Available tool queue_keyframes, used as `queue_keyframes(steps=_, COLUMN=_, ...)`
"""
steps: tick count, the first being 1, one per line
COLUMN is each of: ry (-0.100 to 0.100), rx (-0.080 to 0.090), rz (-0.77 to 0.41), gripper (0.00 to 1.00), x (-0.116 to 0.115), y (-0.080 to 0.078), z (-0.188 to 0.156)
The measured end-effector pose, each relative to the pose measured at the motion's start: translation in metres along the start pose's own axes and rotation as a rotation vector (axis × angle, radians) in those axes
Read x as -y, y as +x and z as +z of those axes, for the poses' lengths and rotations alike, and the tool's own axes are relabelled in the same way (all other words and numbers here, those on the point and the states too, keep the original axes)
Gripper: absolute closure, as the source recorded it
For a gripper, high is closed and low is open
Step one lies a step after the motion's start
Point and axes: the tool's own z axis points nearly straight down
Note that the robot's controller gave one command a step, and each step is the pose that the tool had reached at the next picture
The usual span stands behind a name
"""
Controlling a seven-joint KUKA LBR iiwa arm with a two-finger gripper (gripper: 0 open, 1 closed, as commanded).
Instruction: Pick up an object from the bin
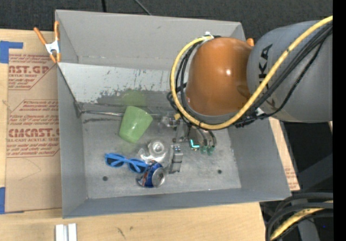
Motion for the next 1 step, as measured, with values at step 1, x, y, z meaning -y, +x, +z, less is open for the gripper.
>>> queue_keyframes(steps=1, ry=-0.002, rx=0.007, rz=-0.072, gripper=0.00, x=-0.0339, y=0.0054, z=0.1453)
